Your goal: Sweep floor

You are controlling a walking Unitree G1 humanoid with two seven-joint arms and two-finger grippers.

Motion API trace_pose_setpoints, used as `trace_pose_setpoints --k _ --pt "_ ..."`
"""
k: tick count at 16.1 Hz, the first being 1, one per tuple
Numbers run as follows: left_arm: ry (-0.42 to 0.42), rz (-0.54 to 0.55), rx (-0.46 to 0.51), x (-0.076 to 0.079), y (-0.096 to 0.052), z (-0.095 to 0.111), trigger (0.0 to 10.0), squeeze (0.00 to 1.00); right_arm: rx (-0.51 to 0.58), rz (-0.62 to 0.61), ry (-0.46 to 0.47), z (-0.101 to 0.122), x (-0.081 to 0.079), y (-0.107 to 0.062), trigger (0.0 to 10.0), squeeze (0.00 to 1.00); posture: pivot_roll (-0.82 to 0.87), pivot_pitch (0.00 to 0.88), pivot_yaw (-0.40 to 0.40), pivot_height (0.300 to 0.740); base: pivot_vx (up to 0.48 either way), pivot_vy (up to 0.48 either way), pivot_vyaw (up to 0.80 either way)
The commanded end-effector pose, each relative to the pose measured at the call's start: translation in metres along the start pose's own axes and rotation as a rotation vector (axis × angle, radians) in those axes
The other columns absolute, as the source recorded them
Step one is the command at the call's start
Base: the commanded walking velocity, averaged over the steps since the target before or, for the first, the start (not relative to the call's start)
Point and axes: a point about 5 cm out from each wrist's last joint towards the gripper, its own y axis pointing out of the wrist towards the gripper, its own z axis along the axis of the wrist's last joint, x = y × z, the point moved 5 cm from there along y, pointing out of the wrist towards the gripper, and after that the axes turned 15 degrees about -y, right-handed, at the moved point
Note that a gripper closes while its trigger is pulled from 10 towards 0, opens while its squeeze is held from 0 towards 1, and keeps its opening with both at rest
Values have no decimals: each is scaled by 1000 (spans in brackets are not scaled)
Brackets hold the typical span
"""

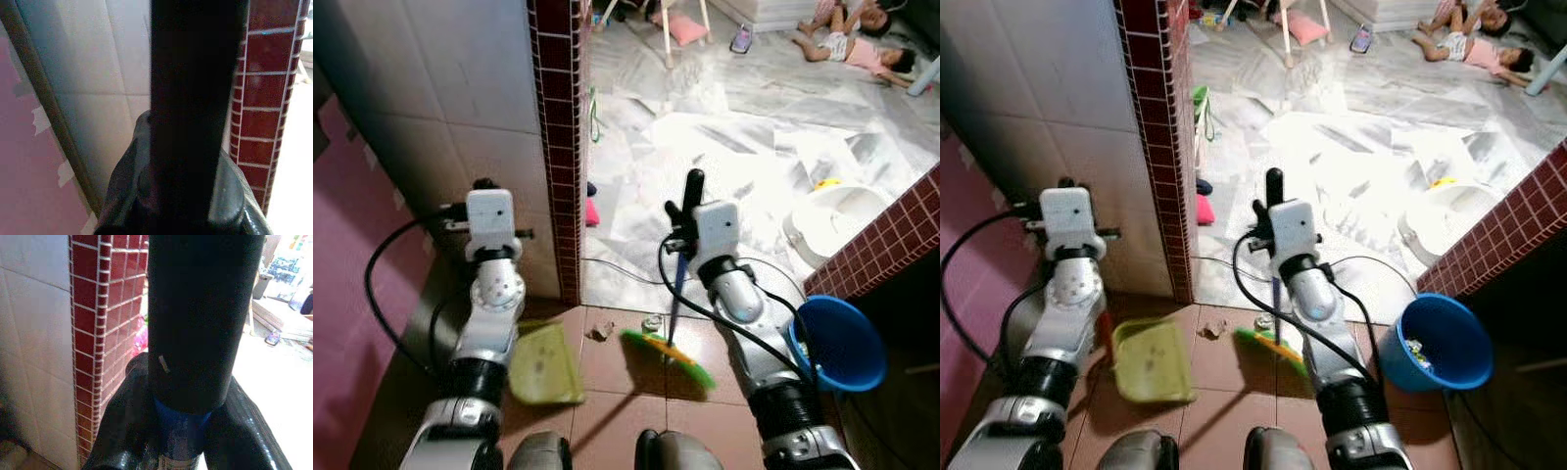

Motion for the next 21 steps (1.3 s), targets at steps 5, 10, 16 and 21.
trace_pose_setpoints --k 5,10,16,21 --pt "11 19 20 8 1 -5 10000 0 11 -34 -1 7 10 -2 10000 0 -74 210 -47 740 0 0 0" --pt "-29 72 5 9 -6 -19 10000 0 26 -51 77 23 7 13 10000 0 -103 267 -41 740 0 0 0" --pt "-32 112 -2 10 -9 -26 10000 0 6 -135 140 45 14 48 10000 0 -101 281 -65 740 0 0 0" --pt "-23 108 4 15 -7 -26 10000 0 -40 -146 91 40 14 56 10000 0 -95 269 -82 740 0 0 0"
